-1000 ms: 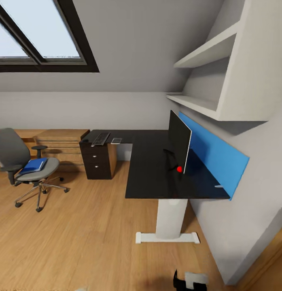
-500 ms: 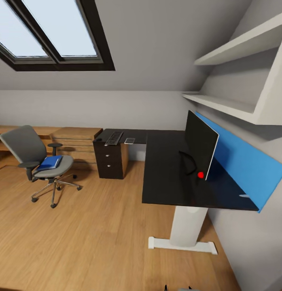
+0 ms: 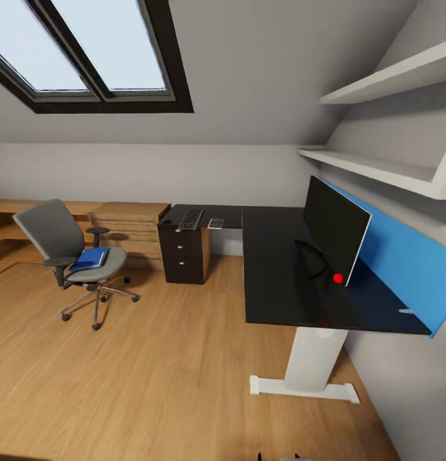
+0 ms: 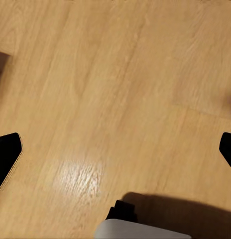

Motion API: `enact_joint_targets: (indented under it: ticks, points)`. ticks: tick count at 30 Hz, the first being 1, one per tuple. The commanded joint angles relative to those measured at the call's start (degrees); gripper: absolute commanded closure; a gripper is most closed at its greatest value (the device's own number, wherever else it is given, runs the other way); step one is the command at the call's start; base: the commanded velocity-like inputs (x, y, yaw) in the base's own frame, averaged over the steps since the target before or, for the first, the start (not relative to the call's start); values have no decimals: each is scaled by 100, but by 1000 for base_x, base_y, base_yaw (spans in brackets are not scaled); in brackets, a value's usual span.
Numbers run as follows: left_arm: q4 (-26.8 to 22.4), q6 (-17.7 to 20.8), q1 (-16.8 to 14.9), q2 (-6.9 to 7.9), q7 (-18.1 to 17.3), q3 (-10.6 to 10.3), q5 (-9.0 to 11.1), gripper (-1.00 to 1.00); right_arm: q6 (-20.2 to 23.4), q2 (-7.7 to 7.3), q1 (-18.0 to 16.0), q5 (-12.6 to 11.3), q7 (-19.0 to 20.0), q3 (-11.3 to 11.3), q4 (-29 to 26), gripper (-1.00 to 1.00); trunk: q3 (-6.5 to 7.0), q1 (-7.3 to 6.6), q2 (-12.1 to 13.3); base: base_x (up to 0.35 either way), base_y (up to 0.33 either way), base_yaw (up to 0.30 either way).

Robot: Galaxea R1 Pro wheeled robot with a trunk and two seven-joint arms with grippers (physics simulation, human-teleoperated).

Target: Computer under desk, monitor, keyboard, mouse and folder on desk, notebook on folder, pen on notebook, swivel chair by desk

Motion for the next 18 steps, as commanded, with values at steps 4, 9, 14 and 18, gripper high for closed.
enact_joint_targets:
  ticks: [4, 9, 14, 18]
  points:
    - [3, -18, -4, 5, 30, -52, 50, -100, -26, -11, -6, -41, -37, 48, 6, -100, 66, -88, 157, 0, 195, 0]
    - [8, -18, -4, 5, 28, -45, 51, -100, -27, -13, -6, -41, -37, 48, 7, -100, 155, -198, 358, 0, 192, 0]
    - [56, -18, -4, 5, 27, -46, 51, -100, -27, -13, -6, -41, -36, 44, 7, -100, 245, -308, 558, 0, 194, 0]
    - [138, -18, -5, 5, 26, -54, 51, -100, -27, -13, -6, -41, -36, 46, 50, -100, 317, -396, 719, 0, 194, 0]
